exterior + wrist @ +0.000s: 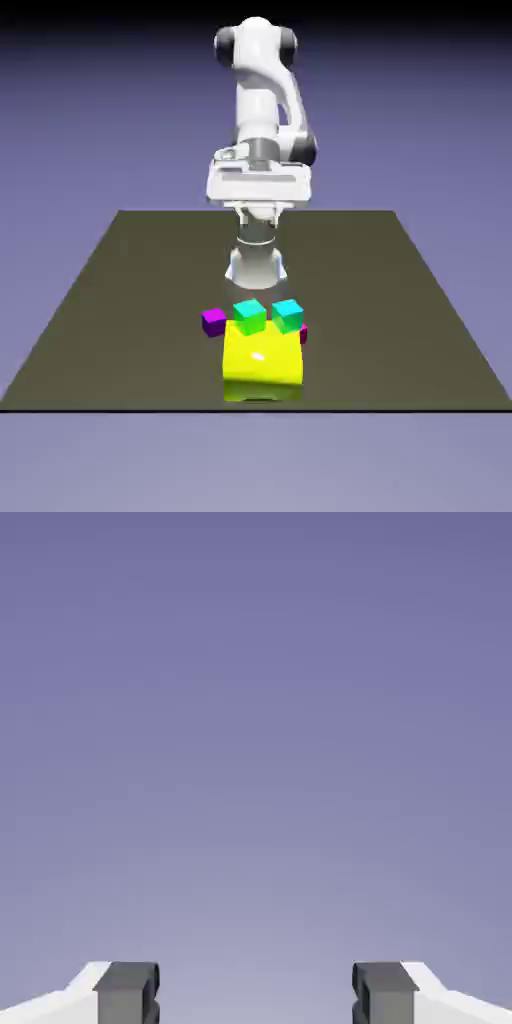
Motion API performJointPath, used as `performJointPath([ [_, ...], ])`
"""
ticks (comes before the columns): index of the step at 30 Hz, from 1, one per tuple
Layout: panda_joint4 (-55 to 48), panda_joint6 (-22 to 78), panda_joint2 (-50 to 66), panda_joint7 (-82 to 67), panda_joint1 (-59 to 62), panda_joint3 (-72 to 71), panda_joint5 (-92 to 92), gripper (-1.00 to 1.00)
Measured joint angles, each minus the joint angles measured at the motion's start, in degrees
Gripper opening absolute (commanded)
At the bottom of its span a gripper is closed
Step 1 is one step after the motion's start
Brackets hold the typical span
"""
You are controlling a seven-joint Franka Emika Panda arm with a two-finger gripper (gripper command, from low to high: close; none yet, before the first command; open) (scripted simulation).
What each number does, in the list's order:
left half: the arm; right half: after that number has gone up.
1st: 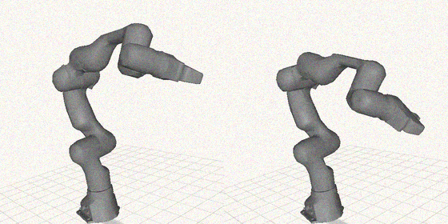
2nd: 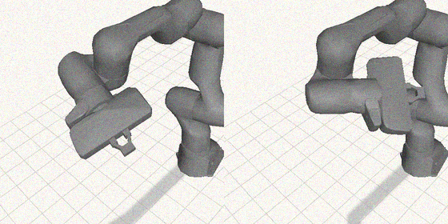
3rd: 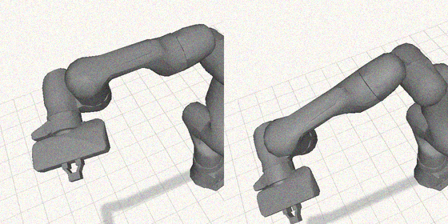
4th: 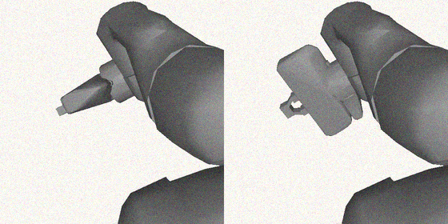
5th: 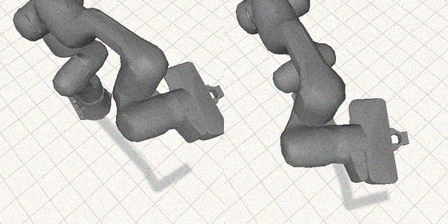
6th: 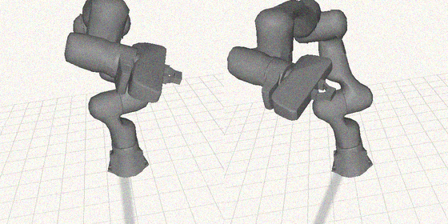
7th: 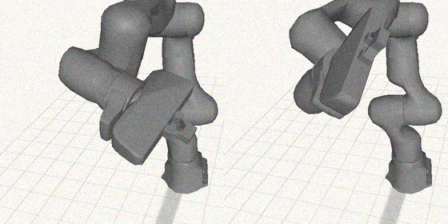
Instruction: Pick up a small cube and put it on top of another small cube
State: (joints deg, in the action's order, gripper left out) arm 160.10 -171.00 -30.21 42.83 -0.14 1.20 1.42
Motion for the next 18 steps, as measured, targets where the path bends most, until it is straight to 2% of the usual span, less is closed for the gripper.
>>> performJointPath([
  [18,-13.48,44.85,36.59,5.55,8.27,17.96,21.13,0.00],
])
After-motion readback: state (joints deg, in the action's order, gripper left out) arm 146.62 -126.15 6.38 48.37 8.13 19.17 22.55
